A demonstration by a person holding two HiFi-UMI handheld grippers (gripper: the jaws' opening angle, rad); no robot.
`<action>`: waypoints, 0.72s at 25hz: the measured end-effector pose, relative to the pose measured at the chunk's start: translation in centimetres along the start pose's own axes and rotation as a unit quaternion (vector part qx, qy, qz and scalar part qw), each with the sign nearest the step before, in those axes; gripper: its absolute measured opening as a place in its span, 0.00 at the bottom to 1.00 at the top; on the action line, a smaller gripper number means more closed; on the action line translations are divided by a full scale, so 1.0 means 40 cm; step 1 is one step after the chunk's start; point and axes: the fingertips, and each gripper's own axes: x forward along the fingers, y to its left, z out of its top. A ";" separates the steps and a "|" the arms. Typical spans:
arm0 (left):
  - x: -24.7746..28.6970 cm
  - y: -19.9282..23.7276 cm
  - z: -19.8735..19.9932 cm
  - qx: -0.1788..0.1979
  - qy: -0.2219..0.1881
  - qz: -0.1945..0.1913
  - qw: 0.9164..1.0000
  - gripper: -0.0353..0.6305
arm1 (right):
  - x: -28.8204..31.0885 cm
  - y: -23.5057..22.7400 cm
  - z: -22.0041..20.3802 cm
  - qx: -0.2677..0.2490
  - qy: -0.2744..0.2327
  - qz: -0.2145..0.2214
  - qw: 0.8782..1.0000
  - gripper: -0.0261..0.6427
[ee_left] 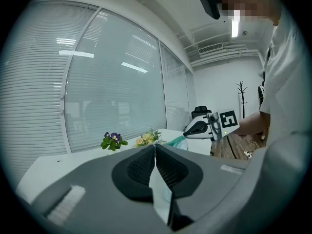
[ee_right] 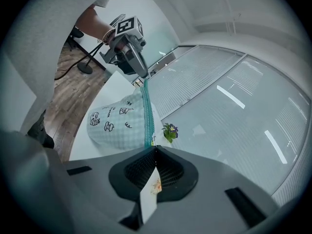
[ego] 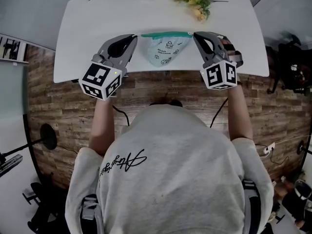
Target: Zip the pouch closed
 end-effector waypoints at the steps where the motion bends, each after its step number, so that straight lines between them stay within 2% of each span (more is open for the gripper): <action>1: -0.002 0.001 0.000 0.000 0.000 0.001 1.000 0.06 | -0.004 -0.003 0.003 0.000 -0.002 -0.002 1.000 0.04; 18: -0.024 0.007 -0.033 -0.014 0.003 0.014 1.000 0.06 | -0.023 -0.030 0.047 0.005 -0.010 -0.023 1.000 0.04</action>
